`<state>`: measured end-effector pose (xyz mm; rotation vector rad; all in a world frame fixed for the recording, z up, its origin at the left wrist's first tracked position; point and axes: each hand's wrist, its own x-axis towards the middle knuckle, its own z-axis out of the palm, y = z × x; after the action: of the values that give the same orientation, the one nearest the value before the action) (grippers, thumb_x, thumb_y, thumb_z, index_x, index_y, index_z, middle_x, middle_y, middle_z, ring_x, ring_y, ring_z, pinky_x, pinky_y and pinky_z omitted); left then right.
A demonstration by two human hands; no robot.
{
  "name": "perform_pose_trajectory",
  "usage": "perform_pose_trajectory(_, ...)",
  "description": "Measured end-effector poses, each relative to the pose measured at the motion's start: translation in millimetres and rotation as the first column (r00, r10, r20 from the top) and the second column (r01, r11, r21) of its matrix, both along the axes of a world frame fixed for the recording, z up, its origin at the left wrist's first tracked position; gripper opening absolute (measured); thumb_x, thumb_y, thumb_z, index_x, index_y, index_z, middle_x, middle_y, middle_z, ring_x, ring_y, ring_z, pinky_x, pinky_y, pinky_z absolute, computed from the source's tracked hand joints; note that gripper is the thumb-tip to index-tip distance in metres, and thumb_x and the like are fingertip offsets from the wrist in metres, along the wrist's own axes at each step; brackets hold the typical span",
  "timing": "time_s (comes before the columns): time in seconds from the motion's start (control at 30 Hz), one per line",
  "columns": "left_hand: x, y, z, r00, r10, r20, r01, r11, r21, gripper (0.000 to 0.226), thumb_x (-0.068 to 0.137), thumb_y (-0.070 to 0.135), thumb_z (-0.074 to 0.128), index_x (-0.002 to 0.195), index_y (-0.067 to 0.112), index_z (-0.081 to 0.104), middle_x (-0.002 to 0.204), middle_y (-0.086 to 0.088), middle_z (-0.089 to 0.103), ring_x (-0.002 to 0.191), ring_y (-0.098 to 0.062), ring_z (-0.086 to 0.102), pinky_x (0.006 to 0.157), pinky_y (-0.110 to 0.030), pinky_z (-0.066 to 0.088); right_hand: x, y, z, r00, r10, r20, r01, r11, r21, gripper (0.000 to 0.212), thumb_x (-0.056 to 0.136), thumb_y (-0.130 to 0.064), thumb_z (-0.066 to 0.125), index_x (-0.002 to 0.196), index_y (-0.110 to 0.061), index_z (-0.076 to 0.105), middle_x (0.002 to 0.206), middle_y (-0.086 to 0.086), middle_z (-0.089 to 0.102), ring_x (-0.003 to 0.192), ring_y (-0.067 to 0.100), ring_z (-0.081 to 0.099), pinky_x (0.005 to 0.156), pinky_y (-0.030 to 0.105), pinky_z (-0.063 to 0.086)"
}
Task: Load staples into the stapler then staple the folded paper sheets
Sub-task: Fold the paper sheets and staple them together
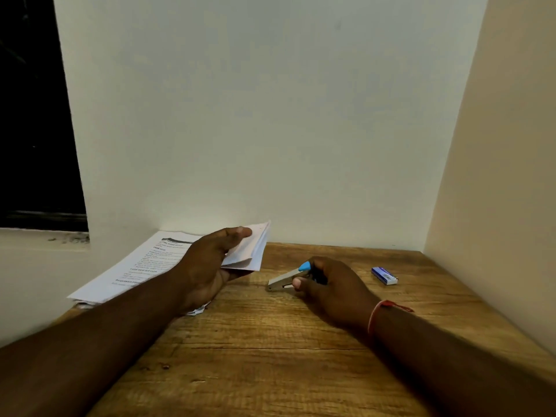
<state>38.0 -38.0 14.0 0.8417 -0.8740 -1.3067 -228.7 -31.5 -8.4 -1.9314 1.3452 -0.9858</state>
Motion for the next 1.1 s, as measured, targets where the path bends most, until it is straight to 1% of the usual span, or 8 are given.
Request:
perform_pose_trajectory(0.13, -2.0, 7.3, 7.9, 0.986, -0.049, -0.161, 0.054, 0.998, 0.025, 0.022, 0.111, 0.019, 0.064, 0.119, 0.004, 0.077, 0.118, -0.024, 0.08, 0.088, -0.036, 0.082, 0.076, -0.045, 0.072, -5.9, 4.8, 3.9, 0.915, 0.131, 0.382, -0.191, 0.974, 0.125, 0.016, 0.103, -0.011, 0.077, 0.116, -0.02, 0.078, 0.086, 0.016, 0.069, 0.065, 0.026, 0.056, 0.055, 0.034, 0.045)
perform_pose_trajectory(0.27, 1.1, 10.5, 11.8, 0.981, -0.102, -0.163, 0.108, 0.994, 0.031, 0.031, 0.112, 0.029, 0.063, 0.127, 0.004, 0.074, 0.096, -0.022, 0.081, 0.066, -0.031, 0.079, 0.058, -0.036, 0.068, -8.7, 14.2, 16.5, 0.909, 0.197, 0.366, -0.265, 0.953, 0.145, 0.027, 0.105, -0.011, 0.073, 0.125, -0.029, 0.077, 0.086, 0.022, 0.069, 0.061, 0.022, 0.052, 0.052, 0.031, 0.042)
perform_pose_trajectory(0.4, 3.2, 12.7, 14.2, 0.979, -0.14, -0.15, 0.146, 0.989, 0.028, 0.031, 0.108, 0.031, 0.068, 0.12, 0.004, 0.078, 0.096, -0.018, 0.08, 0.067, -0.027, 0.076, 0.058, -0.035, 0.066, -7.6, 20.5, 22.2, 0.92, 0.214, 0.327, -0.272, 0.952, 0.142, 0.013, 0.103, -0.013, 0.076, 0.116, -0.015, 0.077, 0.079, 0.02, 0.069, 0.059, 0.024, 0.053, 0.049, 0.026, 0.045)
perform_pose_trajectory(0.53, 2.5, 14.4, 16.4, 0.966, -0.145, -0.212, 0.159, 0.986, 0.049, 0.031, 0.099, 0.016, 0.067, 0.085, 0.004, 0.091, 0.093, -0.02, 0.084, 0.064, -0.028, 0.081, 0.059, -0.034, 0.069, -12.5, 20.9, 25.5, 0.938, 0.216, 0.271, -0.266, 0.95, 0.165, 0.025, 0.092, -0.015, 0.089, 0.114, -0.02, 0.079, 0.089, 0.028, 0.072, 0.071, 0.031, 0.06, 0.059, 0.034, 0.054)
perform_pose_trajectory(0.67, 6.9, 12.7, 13.6, 0.952, -0.251, -0.175, 0.256, 0.967, 0.006, 0.04, 0.089, 0.01, 0.082, 0.128, 0.002, 0.082, 0.134, -0.018, 0.08, 0.104, -0.025, 0.083, 0.082, -0.032, 0.071, -13.3, 15.2, 23.1, 0.962, 0.209, 0.173, -0.238, 0.957, 0.166, 0.027, 0.089, -0.016, 0.092, 0.112, -0.022, 0.08, 0.084, 0.015, 0.077, 0.071, 0.025, 0.069, 0.07, 0.038, 0.059)
perform_pose_trajectory(0.83, 2.8, 11.4, 14.8, 0.989, -0.118, 0.09, 0.123, 0.99, -0.063, 0.041, 0.09, 0.003, 0.079, 0.13, 0.011, 0.082, 0.109, -0.012, 0.083, 0.077, -0.018, 0.078, 0.066, -0.026, 0.066, -12.4, 14.5, 20.7, 0.988, 0.143, -0.062, -0.138, 0.988, 0.072, 0.027, 0.083, -0.037, 0.097, 0.105, -0.034, 0.081, 0.096, 0.01, 0.08, 0.074, 0.008, 0.067, 0.073, 0.032, 0.057)
perform_pose_trajectory(1.0, 2.6, 10.8, 15.0, 0.994, -0.097, -0.058, 0.095, 0.995, -0.031, 0.028, 0.093, 0.014, 0.077, 0.117, 0.003, 0.086, 0.118, -0.015, 0.082, 0.082, -0.02, 0.082, 0.069, -0.03, 0.068, -11.9, 17.2, 20.3, 0.982, 0.117, -0.148, -0.116, 0.993, 0.017, 0.025, 0.081, -0.043, 0.097, 0.101, -0.039, 0.083, 0.095, -0.007, 0.078, 0.082, 0.005, 0.065, 0.068, 0.021, 0.051)
perform_pose_trajectory(1.1, 3.3, 12.1, 15.6, 0.971, -0.145, -0.192, 0.15, 0.989, 0.012, 0.045, 0.103, 0.025, 0.072, 0.135, -0.006, 0.074, 0.127, -0.02, 0.079, 0.088, -0.026, 0.083, 0.069, -0.033, 0.069, -9.8, 17.2, 20.0, 0.98, 0.11, -0.163, -0.11, 0.994, 0.011, 0.023, 0.081, -0.044, 0.096, 0.101, -0.044, 0.085, 0.099, -0.013, 0.078, 0.096, 0.013, 0.069, 0.077, 0.027, 0.057)
